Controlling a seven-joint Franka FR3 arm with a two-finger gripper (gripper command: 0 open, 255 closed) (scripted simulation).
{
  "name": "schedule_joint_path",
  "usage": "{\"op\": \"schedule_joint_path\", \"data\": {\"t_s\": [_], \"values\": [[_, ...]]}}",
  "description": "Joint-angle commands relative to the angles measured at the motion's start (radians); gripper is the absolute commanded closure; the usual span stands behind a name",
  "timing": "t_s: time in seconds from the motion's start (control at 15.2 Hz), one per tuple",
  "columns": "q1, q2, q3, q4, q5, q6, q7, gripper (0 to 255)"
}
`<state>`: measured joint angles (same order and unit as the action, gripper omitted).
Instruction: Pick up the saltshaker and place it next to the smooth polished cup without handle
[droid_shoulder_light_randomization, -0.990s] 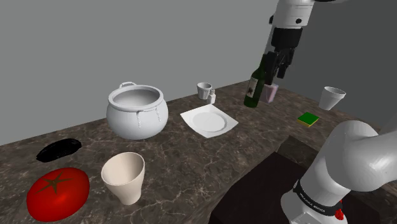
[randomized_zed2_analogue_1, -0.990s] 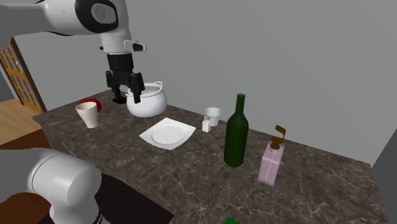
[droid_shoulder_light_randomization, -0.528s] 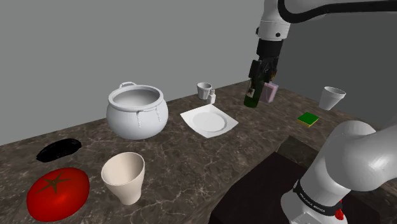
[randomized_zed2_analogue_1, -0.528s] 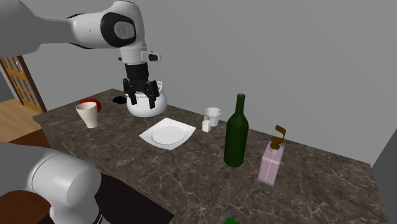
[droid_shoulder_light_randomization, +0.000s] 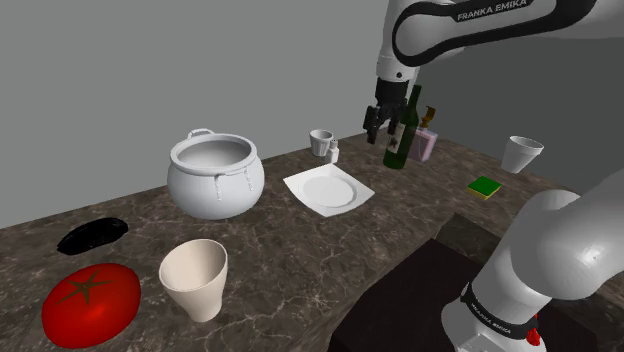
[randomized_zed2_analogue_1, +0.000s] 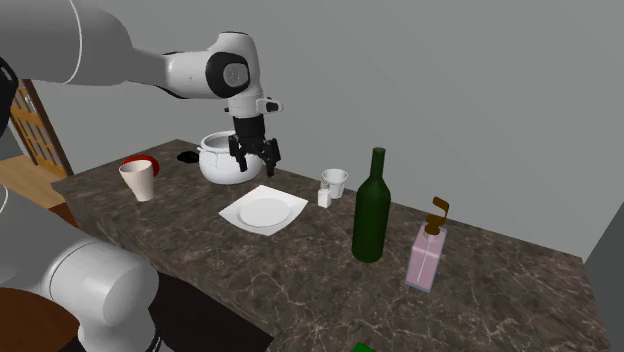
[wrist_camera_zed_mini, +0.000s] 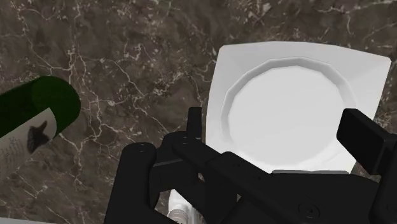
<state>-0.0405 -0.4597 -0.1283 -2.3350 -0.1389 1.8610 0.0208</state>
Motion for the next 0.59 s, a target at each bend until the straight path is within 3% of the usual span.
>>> {"op": "schedule_joint_path", "data": {"t_s": [0.0, 0.53], "values": [[-0.004, 0.070, -0.013, 0.021, -0.004, 0.062, -0.007, 0], [-0.017, 0.354, -0.058, 0.161, 0.011, 0.248, -0.040, 0]]}}
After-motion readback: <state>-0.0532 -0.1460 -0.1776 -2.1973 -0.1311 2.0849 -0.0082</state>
